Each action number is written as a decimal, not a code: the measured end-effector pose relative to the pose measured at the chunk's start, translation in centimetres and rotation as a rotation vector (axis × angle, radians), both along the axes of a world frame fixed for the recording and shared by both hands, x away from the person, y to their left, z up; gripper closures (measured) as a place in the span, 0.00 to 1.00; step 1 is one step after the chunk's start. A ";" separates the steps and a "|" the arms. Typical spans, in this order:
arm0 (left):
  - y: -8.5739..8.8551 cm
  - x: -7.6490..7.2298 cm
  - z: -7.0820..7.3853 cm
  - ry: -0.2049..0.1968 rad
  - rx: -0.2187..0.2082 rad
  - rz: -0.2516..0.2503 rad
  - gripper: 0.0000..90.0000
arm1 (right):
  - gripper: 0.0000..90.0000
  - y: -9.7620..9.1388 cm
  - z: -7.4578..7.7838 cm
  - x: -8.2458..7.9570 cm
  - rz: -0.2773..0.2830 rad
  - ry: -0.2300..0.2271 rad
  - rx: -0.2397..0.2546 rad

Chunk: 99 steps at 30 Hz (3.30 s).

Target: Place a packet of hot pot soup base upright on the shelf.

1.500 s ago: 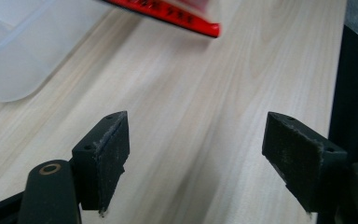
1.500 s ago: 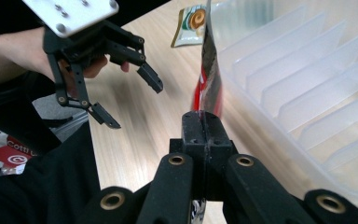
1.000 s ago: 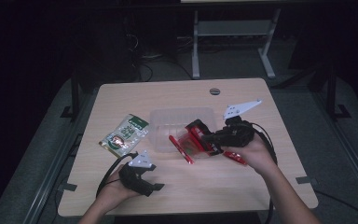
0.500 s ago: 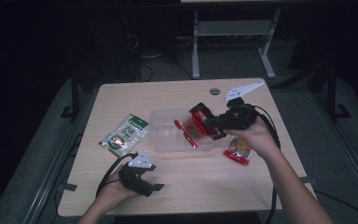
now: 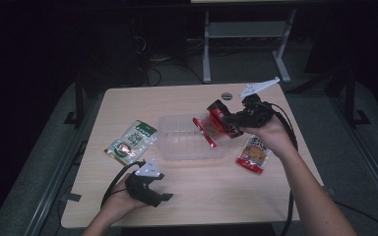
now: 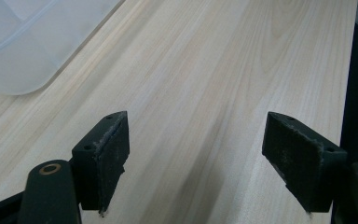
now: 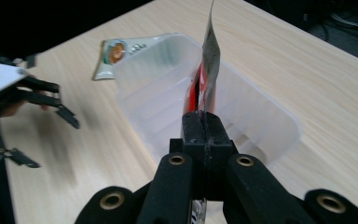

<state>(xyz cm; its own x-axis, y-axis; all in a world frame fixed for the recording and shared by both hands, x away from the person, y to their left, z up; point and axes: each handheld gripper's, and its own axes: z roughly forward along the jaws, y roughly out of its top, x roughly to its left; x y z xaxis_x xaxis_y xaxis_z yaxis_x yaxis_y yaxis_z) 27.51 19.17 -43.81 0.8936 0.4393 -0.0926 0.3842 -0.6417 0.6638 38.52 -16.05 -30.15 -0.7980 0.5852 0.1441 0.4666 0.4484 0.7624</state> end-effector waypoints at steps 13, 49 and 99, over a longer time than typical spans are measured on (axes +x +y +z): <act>0.0 0.0 0.0 0.000 0.001 0.002 0.25 | 1.00 0.0 -1.1 0.6 -0.040 0.013 -0.013; 0.1 0.0 0.0 0.003 0.001 -0.001 0.25 | 0.95 0.8 -2.1 1.4 -0.146 0.038 -0.079; 0.0 0.2 0.0 0.002 0.013 -0.003 0.25 | 1.00 -2.2 0.2 0.5 -0.287 0.026 0.119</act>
<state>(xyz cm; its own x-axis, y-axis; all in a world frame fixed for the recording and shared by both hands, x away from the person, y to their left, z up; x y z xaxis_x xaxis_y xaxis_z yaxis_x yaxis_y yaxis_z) 27.71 19.13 -43.78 0.8946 0.4380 -0.0886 0.3836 -0.6512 0.6548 38.99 -18.29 -29.93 -0.5979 0.7636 0.2438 0.5814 0.2038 0.7877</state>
